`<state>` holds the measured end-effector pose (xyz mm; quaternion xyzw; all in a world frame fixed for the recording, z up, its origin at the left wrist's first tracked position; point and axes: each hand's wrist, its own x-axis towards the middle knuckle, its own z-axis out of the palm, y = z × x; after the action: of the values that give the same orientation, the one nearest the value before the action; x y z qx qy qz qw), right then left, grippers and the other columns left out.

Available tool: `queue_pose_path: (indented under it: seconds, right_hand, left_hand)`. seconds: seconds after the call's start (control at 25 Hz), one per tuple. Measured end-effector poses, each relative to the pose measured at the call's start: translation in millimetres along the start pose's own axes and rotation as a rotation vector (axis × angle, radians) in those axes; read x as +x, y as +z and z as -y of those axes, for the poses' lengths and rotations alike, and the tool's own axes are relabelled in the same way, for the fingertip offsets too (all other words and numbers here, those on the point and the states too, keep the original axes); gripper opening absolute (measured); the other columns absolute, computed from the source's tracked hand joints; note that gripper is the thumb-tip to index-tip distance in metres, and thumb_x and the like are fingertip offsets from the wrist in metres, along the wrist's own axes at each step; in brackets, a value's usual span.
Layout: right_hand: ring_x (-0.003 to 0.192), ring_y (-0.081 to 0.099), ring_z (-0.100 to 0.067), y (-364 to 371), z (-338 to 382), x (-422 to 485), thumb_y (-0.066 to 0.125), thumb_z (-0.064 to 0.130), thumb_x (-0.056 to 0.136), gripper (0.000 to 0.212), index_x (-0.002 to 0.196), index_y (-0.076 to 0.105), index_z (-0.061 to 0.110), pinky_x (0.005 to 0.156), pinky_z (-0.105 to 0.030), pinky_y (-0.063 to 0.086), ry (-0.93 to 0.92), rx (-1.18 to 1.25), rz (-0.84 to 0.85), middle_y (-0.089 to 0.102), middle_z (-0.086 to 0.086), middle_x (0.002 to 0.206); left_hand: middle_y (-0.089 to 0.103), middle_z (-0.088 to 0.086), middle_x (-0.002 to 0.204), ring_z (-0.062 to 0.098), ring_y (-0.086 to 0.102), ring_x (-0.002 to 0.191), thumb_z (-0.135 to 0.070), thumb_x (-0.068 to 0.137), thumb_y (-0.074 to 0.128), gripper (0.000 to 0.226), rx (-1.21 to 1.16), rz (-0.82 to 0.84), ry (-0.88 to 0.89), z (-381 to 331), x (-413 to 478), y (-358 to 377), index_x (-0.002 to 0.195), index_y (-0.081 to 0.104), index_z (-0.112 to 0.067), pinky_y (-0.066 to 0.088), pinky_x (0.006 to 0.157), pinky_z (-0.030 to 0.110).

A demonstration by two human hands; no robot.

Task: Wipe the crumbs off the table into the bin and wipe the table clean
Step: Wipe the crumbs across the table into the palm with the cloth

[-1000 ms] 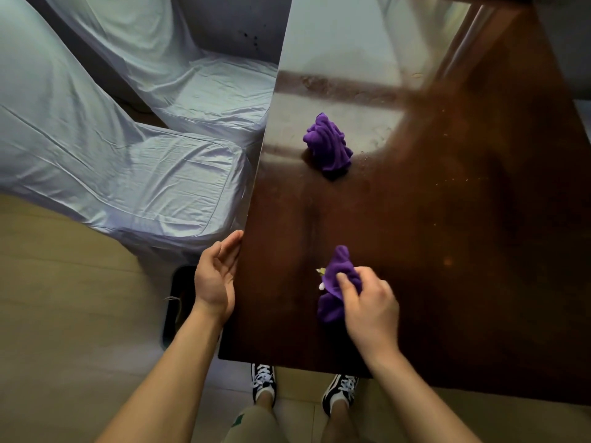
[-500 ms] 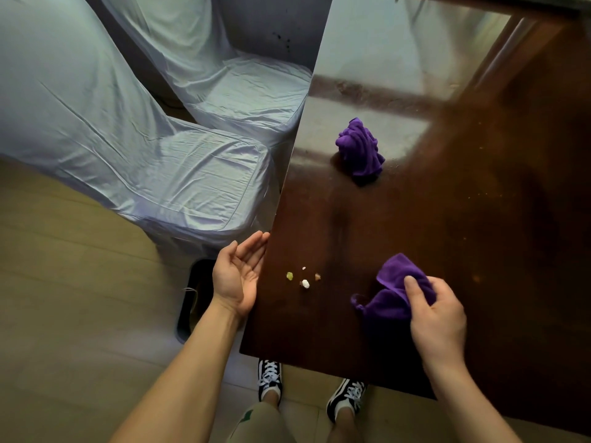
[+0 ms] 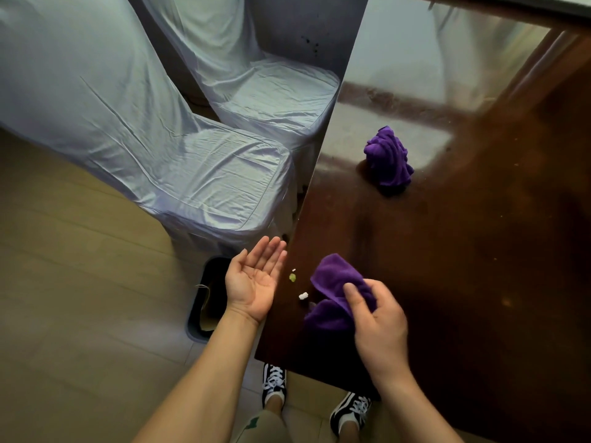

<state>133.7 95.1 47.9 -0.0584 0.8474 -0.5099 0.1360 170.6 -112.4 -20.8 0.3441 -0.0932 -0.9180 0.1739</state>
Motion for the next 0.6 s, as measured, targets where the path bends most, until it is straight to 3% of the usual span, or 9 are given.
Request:
queue_pose_path:
  seconds: [0.16, 0.36, 0.44, 0.6]
  right_hand:
    - [0.074, 0.066, -0.006, -39, -17, 11, 0.061, 0.044, 0.089, 0.019, 0.091, 0.067, 0.025, 0.066, -0.025, 0.050, 0.048, -0.077, -0.139, 0.070, 0.011, 0.079]
    - [0.080, 0.066, -0.023, -37, -16, 27, 0.059, 0.042, 0.092, 0.020, 0.093, 0.065, 0.022, 0.068, -0.034, 0.047, 0.089, -0.243, -0.185, 0.069, 0.003, 0.084]
    - [0.084, 0.065, -0.029, -15, -7, 35, 0.062, 0.035, 0.093, 0.019, 0.096, 0.067, 0.017, 0.072, -0.037, 0.048, 0.015, -0.323, -0.113, 0.070, -0.005, 0.088]
    - [0.087, 0.063, -0.021, 23, 23, 46, 0.062, 0.039, 0.092, 0.022, 0.103, 0.067, 0.020, 0.078, -0.043, 0.052, -0.119, -0.334, 0.260, 0.068, -0.003, 0.092]
  left_hand:
    - [0.064, 0.026, 0.123, 0.036, 0.062, 0.115, -0.024, 0.095, 0.041, 0.042, 0.030, -0.003, -0.003, 1, 4, 1, 0.120, 0.061, 0.003, 0.052, 0.098, 0.043]
    - [0.066, 0.025, 0.120, 0.035, 0.062, 0.115, -0.023, 0.096, 0.041, 0.040, 0.023, -0.008, 0.016, 5, 5, 0, 0.116, 0.063, 0.003, 0.049, 0.098, 0.042]
    - [0.066, 0.024, 0.119, 0.035, 0.063, 0.115, -0.023, 0.096, 0.041, 0.040, 0.028, -0.009, 0.020, 4, 4, 0, 0.117, 0.063, 0.002, 0.052, 0.095, 0.041]
    - [0.068, 0.023, 0.116, 0.032, 0.065, 0.111, -0.023, 0.096, 0.041, 0.039, 0.046, -0.027, 0.017, 4, 2, 3, 0.114, 0.065, 0.001, 0.052, 0.092, 0.040]
